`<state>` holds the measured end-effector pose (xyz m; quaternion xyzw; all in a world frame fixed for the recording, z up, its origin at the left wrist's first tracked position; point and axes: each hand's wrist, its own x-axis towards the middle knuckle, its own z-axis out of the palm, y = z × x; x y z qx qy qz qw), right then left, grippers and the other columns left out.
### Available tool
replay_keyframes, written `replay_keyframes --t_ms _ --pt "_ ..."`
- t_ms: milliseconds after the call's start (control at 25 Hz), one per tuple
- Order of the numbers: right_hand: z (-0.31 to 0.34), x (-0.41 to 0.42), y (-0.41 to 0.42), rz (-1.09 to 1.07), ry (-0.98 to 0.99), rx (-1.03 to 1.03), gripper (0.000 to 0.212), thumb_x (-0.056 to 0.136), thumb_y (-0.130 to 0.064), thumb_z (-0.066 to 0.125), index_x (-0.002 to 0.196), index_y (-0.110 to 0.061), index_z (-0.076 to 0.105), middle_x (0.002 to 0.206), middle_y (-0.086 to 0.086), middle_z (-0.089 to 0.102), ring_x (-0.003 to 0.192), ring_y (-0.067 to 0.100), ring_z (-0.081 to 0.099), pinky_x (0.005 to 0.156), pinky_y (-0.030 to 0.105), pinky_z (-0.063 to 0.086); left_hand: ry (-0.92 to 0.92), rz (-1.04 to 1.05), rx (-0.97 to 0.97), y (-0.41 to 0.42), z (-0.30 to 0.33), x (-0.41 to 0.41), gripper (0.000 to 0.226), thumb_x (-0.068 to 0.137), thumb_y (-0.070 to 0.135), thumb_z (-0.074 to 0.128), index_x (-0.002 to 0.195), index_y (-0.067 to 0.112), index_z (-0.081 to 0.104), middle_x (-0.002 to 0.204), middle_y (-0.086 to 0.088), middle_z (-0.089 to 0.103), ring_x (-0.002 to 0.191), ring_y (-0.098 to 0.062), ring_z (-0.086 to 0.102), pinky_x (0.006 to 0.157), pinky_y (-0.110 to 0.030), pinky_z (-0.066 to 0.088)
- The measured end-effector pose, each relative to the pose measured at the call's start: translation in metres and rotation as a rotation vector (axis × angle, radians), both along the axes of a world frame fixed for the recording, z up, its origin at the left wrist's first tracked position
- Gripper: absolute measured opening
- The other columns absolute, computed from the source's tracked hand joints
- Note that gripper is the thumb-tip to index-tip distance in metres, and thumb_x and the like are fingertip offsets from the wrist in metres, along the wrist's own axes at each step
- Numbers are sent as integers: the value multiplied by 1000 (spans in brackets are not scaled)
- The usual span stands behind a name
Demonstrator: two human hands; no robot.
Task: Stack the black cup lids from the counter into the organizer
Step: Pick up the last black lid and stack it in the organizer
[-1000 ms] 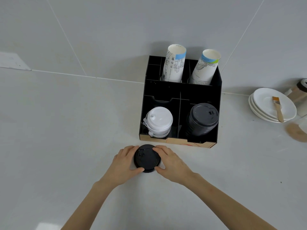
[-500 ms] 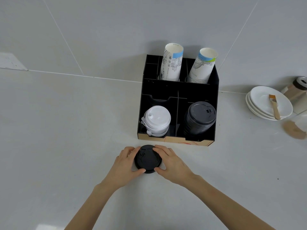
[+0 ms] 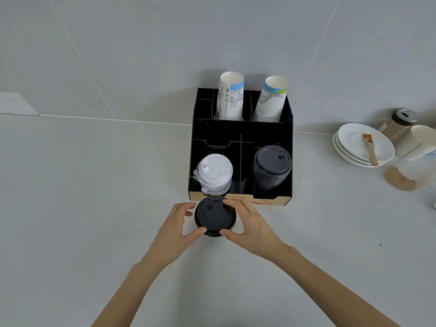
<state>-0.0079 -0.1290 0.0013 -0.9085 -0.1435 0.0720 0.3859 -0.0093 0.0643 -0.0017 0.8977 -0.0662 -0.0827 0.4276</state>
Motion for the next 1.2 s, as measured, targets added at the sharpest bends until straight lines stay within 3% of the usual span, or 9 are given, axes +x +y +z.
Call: replay_keyframes --t_ms 120,360,480,600,760,880,1040,1200 --pt "9 1 -4 -51 -57 47 59 75 -22 69 126 -13 39 129 6 39 113 10 41 90 -5 27 -45 29 -47 -9 8 1 44 80 20 63 119 15 43 113 5 42 93 -5 50 77 -12 36" --pt "23 3 -9 -155 -120 100 60 74 -19 71 125 -12 39 127 8 36 108 9 39 84 -11 25 -46 54 -175 -27 22 6 42 82 18 60 120 21 43 117 4 44 93 3 53 71 -4 45" --pt "26 2 -11 -158 -133 99 63 75 -19 71 127 -12 38 126 8 36 108 9 38 88 -9 24 -33 42 -203 -34 26 8 54 79 18 65 126 21 39 118 4 42 94 0 54 71 -1 46" --pt "29 0 -16 -128 -114 83 65 76 -22 69 131 -16 34 131 6 34 116 13 38 96 7 29 -21 20 -203 -37 29 12 63 76 18 68 129 20 35 121 2 41 96 -8 54 73 -11 49" --pt "32 -3 -27 -96 -82 62 65 79 -24 66 134 -19 30 140 2 34 124 16 32 104 24 31 1 -43 -184 -37 33 16 65 75 19 69 130 24 34 122 5 41 97 3 50 76 -15 45" --pt "35 -2 -33 -114 -107 68 61 80 -23 65 132 -17 34 135 1 41 119 15 35 104 31 38 20 -77 -160 -41 35 19 69 74 20 70 131 23 32 120 8 42 97 -1 50 75 -12 42" --pt "39 0 -41 -158 -148 57 60 78 -21 67 129 -15 37 131 3 43 115 10 33 99 22 30 39 -101 -135 -49 41 28 67 73 22 71 128 24 34 114 7 49 99 -9 51 74 -11 40" --pt "42 3 -49 -205 -156 58 61 77 -22 68 130 -15 37 131 4 42 117 16 38 100 23 32 79 -120 -113 -60 50 37 67 72 22 72 127 23 34 107 4 51 98 -12 50 75 -10 38"
